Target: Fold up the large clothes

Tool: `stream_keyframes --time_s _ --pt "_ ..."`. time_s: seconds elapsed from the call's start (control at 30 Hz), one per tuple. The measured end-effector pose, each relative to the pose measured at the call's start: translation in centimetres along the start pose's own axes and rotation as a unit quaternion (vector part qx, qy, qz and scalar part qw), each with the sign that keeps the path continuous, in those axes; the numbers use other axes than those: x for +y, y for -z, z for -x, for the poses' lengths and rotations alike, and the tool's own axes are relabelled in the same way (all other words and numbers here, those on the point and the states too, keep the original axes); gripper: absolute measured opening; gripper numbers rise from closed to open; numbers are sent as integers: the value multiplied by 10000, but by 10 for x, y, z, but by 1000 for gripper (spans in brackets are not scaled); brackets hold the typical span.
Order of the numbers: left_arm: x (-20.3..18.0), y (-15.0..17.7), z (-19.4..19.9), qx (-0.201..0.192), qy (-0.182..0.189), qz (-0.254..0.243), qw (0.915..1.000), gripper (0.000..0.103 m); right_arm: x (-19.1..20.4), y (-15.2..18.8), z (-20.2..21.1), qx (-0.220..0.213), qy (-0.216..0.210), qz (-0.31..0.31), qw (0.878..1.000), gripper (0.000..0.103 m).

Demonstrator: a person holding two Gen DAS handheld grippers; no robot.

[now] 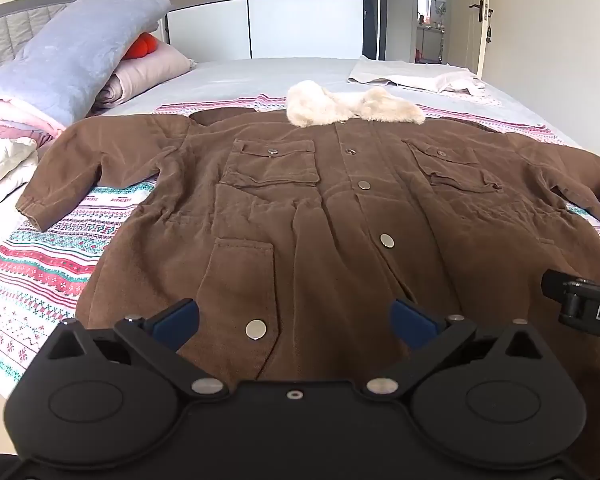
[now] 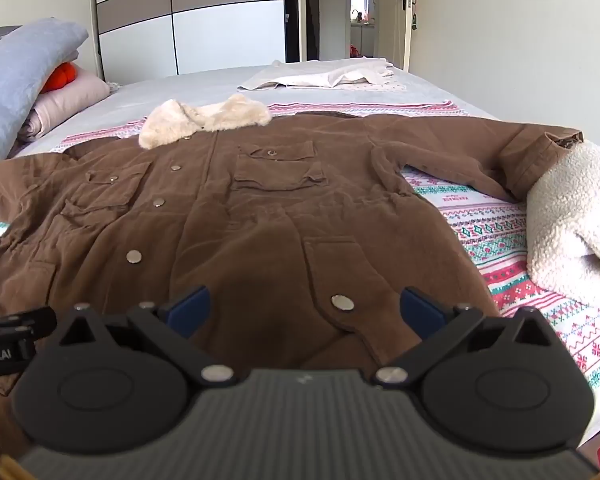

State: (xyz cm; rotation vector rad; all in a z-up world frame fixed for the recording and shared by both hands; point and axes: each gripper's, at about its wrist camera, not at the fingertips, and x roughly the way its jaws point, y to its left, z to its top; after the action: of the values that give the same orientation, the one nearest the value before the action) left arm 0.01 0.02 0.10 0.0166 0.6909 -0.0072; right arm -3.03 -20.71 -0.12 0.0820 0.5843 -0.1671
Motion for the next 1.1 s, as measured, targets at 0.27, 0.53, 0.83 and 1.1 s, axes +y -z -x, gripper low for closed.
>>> stream_keyframes --time_s 0.27,0.53,0.83,1.1 --pt "0 -3 -2 10 17 3 10000 103 0 0 0 3 0 -4 10000 103" --pt "6 -1 -1 -17 -5 -4 10000 103 0 0 0 4 0 -1 10000 103" --pt "6 -1 -1 -17 0 -6 10000 103 -1 0 0 6 0 -4 10000 103" --pt "6 4 -2 -9 -15 -15 10000 103 -1 1 1 6 11 12 10000 103"
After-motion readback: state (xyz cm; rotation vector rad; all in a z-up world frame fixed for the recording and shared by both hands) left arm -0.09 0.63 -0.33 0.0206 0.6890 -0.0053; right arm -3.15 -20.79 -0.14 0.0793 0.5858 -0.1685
